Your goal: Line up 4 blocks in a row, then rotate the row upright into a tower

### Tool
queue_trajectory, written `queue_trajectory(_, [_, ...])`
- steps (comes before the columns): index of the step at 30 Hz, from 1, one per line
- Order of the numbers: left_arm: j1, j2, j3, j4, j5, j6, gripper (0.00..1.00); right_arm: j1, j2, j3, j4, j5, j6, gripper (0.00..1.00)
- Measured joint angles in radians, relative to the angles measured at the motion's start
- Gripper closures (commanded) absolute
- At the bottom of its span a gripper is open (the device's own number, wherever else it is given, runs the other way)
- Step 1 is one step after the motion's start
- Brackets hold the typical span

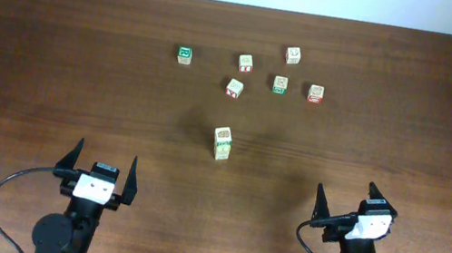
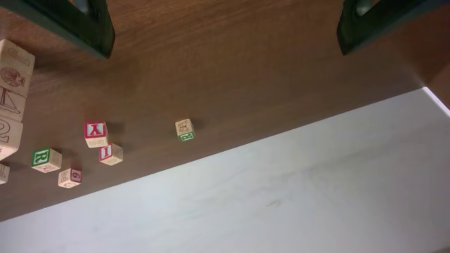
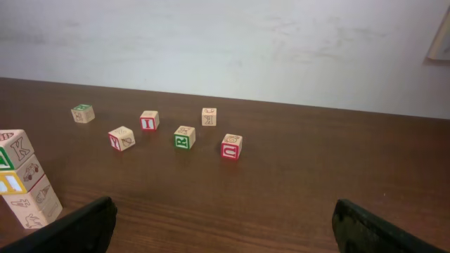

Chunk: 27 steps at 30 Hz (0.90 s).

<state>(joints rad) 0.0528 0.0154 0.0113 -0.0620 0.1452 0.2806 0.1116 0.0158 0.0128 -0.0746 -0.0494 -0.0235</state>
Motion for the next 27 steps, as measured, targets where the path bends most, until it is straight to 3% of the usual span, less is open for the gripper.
queue_trajectory(27, [0.0, 0.054, 0.001, -0.002, -0.004, 0.0, 0.01, 0.0, 0.0, 0.0, 0.0, 0.0, 0.0, 0.02])
